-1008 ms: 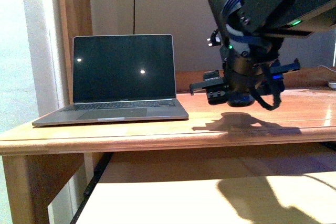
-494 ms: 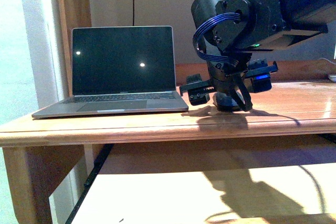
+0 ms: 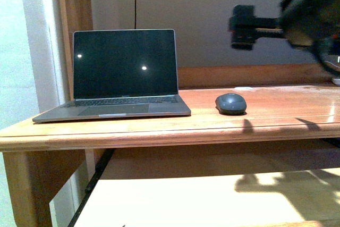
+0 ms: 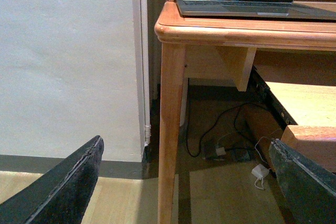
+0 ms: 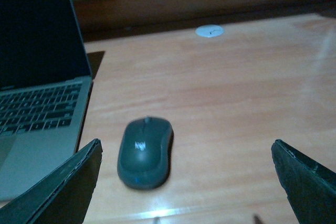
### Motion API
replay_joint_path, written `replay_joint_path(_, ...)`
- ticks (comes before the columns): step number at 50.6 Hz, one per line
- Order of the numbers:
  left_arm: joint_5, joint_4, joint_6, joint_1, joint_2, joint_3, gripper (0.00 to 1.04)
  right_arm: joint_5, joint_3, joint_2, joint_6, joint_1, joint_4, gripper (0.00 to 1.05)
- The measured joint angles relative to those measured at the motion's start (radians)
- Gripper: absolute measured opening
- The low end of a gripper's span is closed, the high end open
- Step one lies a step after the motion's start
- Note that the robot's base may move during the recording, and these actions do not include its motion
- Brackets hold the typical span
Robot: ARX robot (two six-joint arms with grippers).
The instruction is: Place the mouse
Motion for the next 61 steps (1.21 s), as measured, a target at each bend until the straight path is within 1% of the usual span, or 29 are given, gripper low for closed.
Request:
replay_joint_path(4,0.0,0.0,0.0,0.0,0.0,0.0,0.97,-0.06,-0.158,-0.126,-0.002,-0.036,0.047,0.97)
replay_joint_path(9,0.0,0.0,0.0,0.0,0.0,0.0,0.97,-0.234,-0.494,-0.37,-0.016,-0.137,0.093,0.97)
replay_joint_path(14,0.0,0.0,0.0,0.0,0.0,0.0,0.97,-0.375,-0.755,-0.559,-0.081,-0.226,0.089,0.97)
replay_joint_path(17,0.0,0.0,0.0,0.0,0.0,0.0,0.97,-0.454,-0.868,-0.647,-0.117,-0.273,0.089,0.97)
replay_joint_path(20,0.0,0.0,0.0,0.0,0.0,0.0,0.97,-0.483,-0.952,-0.695,-0.158,-0.307,0.101,0.97)
replay_joint_path(24,0.0,0.0,0.0,0.0,0.0,0.0,0.97,-0.475,-1.03,-0.705,-0.187,-0.318,0.12,0.97)
replay_joint_path(28,0.0,0.0,0.0,0.0,0.0,0.0,0.97,-0.447,-1.081,-0.691,-0.188,-0.299,0.158,0.97)
replay_joint_path(32,0.0,0.0,0.0,0.0,0.0,0.0,0.97,-0.407,-1.097,-0.651,-0.186,-0.259,0.212,0.97)
replay_joint_path(39,0.0,0.0,0.0,0.0,0.0,0.0,0.97,-0.3,-1.096,-0.501,-0.169,-0.145,0.359,0.97)
replay_joint_path(44,0.0,0.0,0.0,0.0,0.0,0.0,0.97,-0.243,-1.067,-0.409,-0.15,-0.078,0.429,0.97)
replay_joint_path(52,0.0,0.0,0.0,0.0,0.0,0.0,0.97,-0.153,-1.003,-0.288,-0.121,-0.008,0.491,0.97)
replay_joint_path(57,0.0,0.0,0.0,0.0,0.0,0.0,0.97,-0.116,-0.936,-0.204,-0.113,0.03,0.518,0.97)
replay_joint_path(61,0.0,0.0,0.0,0.0,0.0,0.0,0.97,-0.074,-0.842,-0.102,-0.106,0.055,0.528,0.97)
